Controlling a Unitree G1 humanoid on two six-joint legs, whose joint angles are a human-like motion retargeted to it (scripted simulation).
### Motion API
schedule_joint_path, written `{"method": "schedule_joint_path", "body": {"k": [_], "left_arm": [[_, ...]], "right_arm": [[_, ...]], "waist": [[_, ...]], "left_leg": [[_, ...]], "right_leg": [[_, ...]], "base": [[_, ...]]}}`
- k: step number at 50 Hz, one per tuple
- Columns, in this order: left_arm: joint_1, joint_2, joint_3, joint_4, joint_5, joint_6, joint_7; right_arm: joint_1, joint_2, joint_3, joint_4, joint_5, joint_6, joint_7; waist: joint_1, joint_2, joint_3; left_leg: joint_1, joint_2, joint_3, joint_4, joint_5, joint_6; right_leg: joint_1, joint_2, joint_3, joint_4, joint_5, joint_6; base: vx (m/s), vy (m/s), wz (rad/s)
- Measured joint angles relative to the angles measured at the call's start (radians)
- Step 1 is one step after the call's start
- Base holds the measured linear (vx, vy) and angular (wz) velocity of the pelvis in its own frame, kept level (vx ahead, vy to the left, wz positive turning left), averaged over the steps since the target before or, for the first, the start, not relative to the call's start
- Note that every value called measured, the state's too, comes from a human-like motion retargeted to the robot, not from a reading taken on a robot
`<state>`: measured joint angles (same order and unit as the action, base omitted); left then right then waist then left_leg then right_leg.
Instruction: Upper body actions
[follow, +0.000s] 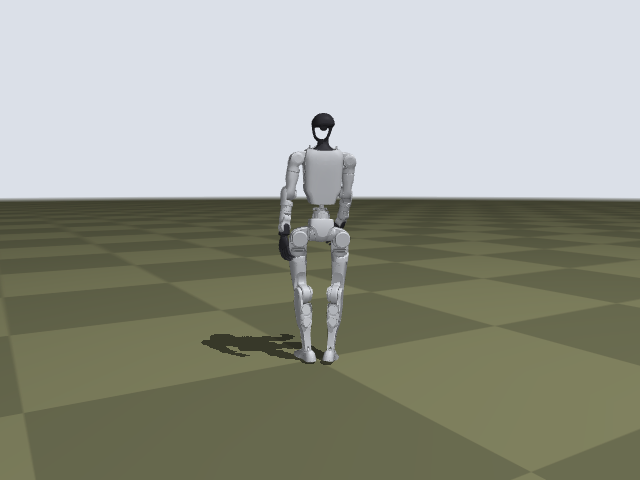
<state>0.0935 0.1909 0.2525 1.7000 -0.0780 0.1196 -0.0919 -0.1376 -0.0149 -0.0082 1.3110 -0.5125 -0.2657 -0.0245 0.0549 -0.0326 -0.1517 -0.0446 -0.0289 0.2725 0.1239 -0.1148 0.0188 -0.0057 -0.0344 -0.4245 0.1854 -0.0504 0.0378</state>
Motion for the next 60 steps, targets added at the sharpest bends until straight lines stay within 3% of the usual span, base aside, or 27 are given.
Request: {"method": "schedule_joint_path", "body": {"k": [3, 5, 7, 8, 10, 13, 16, 20, 23, 30, 33, 35, 41, 44, 48, 50, 52, 53, 55, 57, 60], "left_arm": [[-0.164, -0.015, -0.066, 0.0, -0.057, -0.016, 0.027], [-0.284, -0.056, -0.106, -0.043, -0.103, -0.045, 0.056], [-0.391, -0.11, -0.104, -0.158, -0.161, -0.075, 0.058], [-0.463, -0.123, -0.106, -0.212, -0.199, -0.087, 0.041], [-0.613, -0.136, -0.077, -0.35, -0.221, -0.095, 0.02], [-0.81, -0.133, -0.031, -0.565, -0.143, -0.137, 0.053], [-0.921, -0.06, -0.045, -0.732, -0.084, -0.166, 0.114], [-0.996, -0.017, -0.037, -0.798, -0.022, -0.186, 0.252], [-1.012, -0.017, -0.049, -0.763, -0.045, -0.203, 0.269], [-0.895, -0.095, -0.065, -0.635, -0.074, -0.195, 0.195], [-0.79, -0.133, -0.09, -0.564, -0.084, -0.214, 0.181], [-0.709, -0.147, -0.097, -0.514, -0.097, -0.216, 0.156], [-0.544, -0.204, -0.056, -0.395, -0.086, -0.197, 0.104], [-0.454, -0.212, -0.047, -0.343, -0.057, -0.195, 0.108], [-0.308, -0.163, -0.019, -0.255, 0.015, -0.149, 0.142], [-0.215, -0.129, 0.021, -0.213, 0.052, -0.135, 0.171], [-0.157, -0.084, 0.019, -0.138, 0.045, -0.124, 0.205], [-0.131, -0.063, 0.026, -0.1, 0.044, -0.107, 0.222], [-0.067, -0.037, 0.065, -0.037, 0.059, -0.063, 0.227], [0.023, -0.017, 0.083, 0.0, 0.076, -0.021, 0.17], [0.173, 0.013, 0.105, 0.0, 0.115, 0.034, 0.093]], "right_arm": [[0.074, -0.049, -0.107, 0.142, -0.061, 0.113, -0.023], [0.107, -0.095, -0.177, 0.244, -0.063, 0.168, -0.003], [0.157, -0.148, -0.2, 0.288, -0.079, 0.2, -0.003], [0.189, -0.169, -0.214, 0.298, -0.108, 0.219, -0.024], [0.234, -0.213, -0.23, 0.337, -0.148, 0.247, -0.092], [0.307, -0.276, -0.238, 0.389, -0.155, 0.327, -0.116], [0.413, -0.333, -0.288, 0.389, -0.154, 0.442, -0.062], [0.545, -0.374, -0.364, 0.389, -0.012, 0.522, -0.018], [0.593, -0.351, -0.439, 0.389, 0.135, 0.529, -0.059], [0.555, -0.256, -0.496, 0.389, 0.261, 0.448, -0.036], [0.465, -0.232, -0.458, 0.381, 0.228, 0.419, 0.054], [0.387, -0.221, -0.424, 0.381, 0.132, 0.346, 0.098], [0.175, -0.203, -0.232, 0.387, 0.081, 0.314, 0.035], [0.065, -0.187, -0.135, 0.389, 0.09, 0.323, 0.056], [-0.111, -0.103, -0.042, 0.387, 0.107, 0.307, 0.082], [-0.193, -0.031, -0.049, 0.33, 0.118, 0.297, 0.083], [-0.314, 0.04, -0.09, 0.237, 0.203, 0.265, 0.081], [-0.392, 0.057, -0.104, 0.194, 0.271, 0.229, 0.09], [-0.546, 0.086, -0.145, 0.101, 0.351, 0.181, 0.137], [-0.653, 0.123, -0.194, -0.038, 0.321, 0.168, 0.162], [-0.772, 0.1, -0.173, -0.263, 0.264, 0.133, 0.197]], "waist": [[-0.019, 0.007, 0.052], [-0.006, 0.033, 0.09], [-0.004, 0.021, 0.124], [-0.032, 0.02, 0.156], [-0.106, 0.02, 0.233], [-0.305, 0.038, 0.352], [-0.489, 0.083, 0.427], [-0.611, 0.129, 0.437], [-0.616, 0.116, 0.421], [-0.515, 0.101, 0.273], [-0.381, 0.072, 0.214], [-0.289, 0.059, 0.187], [-0.09, 0.059, 0.092], [-0.006, 0.035, 0.053], [0.057, 0.002, 0.04], [0.096, -0.028, 0.048], [0.127, -0.058, 0.103], [0.164, -0.05, 0.132], [0.211, -0.054, 0.171], [0.321, -0.072, 0.238], [0.567, -0.158, 0.375]], "left_leg": [[0.017, -0.003, -0.046, 0.01, 0.006, 0.028], [0.033, 0.026, -0.052, 0.012, 0.003, 0.042], [0.042, 0.005, -0.005, 0.013, -0.003, 0.057], [0.052, -0.006, 0.001, 0.016, -0.001, 0.065], [0.066, -0.039, 0.004, 0.028, 0.0, 0.099], [0.102, -0.039, -0.095, 0.037, 0.021, 0.118], [0.109, 0.022, -0.189, 0.061, 0.038, 0.103], [0.054, 0.089, -0.233, 0.12, 0.053, 0.075], [0.061, 0.087, -0.229, 0.106, 0.051, 0.07], [0.063, 0.061, -0.192, 0.001, 0.062, 0.051], [0.086, 0.031, -0.091, -0.03, 0.049, 0.049], [0.104, 0.027, -0.012, -0.041, 0.034, 0.042], [0.08, 0.013, 0.096, -0.066, 0.014, 0.02], [0.066, -0.007, 0.146, -0.047, -0.007, 0.011], [0.051, 0.013, 0.205, 0.08, -0.005, -0.029], [-0.015, 0.058, 0.251, 0.265, 0.148, -0.079], [-0.214, 0.152, 0.203, 0.624, 0.301, -0.064], [-0.348, 0.168, 0.122, 0.786, 0.334, -0.025], [-0.566, 0.273, 0.078, 1.108, 0.245, -0.012], [-0.729, 0.428, 0.125, 1.335, 0.152, 0.038], [-0.908, 0.535, 0.217, 1.468, 0.088, 0.025]], "right_leg": [[-0.004, -0.05, -0.082, 0.154, 0.138, 0.015], [-0.124, -0.123, -0.069, 0.441, 0.292, 0.014], [-0.335, -0.193, 0.07, 0.775, 0.374, -0.046], [-0.433, -0.198, 0.13, 0.928, 0.343, -0.055], [-0.61, -0.308, 0.141, 1.2, 0.269, -0.126], [-0.857, -0.378, 0.144, 1.429, 0.186, -0.179], [-1.068, -0.367, 0.099, 1.484, 0.126, -0.209], [-1.224, -0.333, 0.026, 1.414, 0.069, -0.259], [-1.202, -0.331, 0.025, 1.38, 0.068, -0.26], [-0.851, -0.335, -0.005, 1.262, 0.135, -0.14], [-0.644, -0.268, 0.017, 1.113, 0.187, -0.089], [-0.5, -0.213, 0.042, 0.975, 0.226, -0.064], [-0.18, -0.07, 0.116, 0.459, 0.276, 0.003], [-0.059, -0.048, 0.119, 0.212, 0.13, 0.046], [0.02, -0.036, 0.08, 0.048, 0.002, -0.017], [0.001, -0.04, 0.186, 0.038, 0.011, -0.016], [-0.011, -0.077, 0.19, 0.027, 0.029, -0.003], [-0.005, -0.063, 0.185, 0.003, 0.046, -0.013], [-0.011, -0.039, 0.19, -0.02, 0.067, -0.036], [0.0, -0.027, 0.236, -0.025, 0.084, -0.061], [-0.025, -0.107, 0.37, 0.004, 0.107, -0.078]], "base": [[0.26, -0.02, 0.76], [0.21, -0.02, -0.18], [0.11, 0.01, -0.77], [-0.04, 0.08, -0.3], [-0.22, 0.19, 0.36], [-0.25, 0.16, 1.62], [-0.01, 0.01, 1.56], [0.14, -0.08, 0.55], [0.11, -0.1, -0.06], [0.15, -0.09, -0.46], [0.1, 0.05, -1.55], [0.02, 0.04, -1.6], [-0.11, 0.0, -1.0], [-0.12, -0.01, -0.77], [-0.16, -0.09, -0.64], [-0.33, -0.16, -0.89], [-0.68, -0.29, -0.33], [-0.65, -0.31, -0.48], [-0.47, -0.32, -0.52], [-0.22, -0.32, -1.19], [-0.16, -0.25, -2.1]]}}
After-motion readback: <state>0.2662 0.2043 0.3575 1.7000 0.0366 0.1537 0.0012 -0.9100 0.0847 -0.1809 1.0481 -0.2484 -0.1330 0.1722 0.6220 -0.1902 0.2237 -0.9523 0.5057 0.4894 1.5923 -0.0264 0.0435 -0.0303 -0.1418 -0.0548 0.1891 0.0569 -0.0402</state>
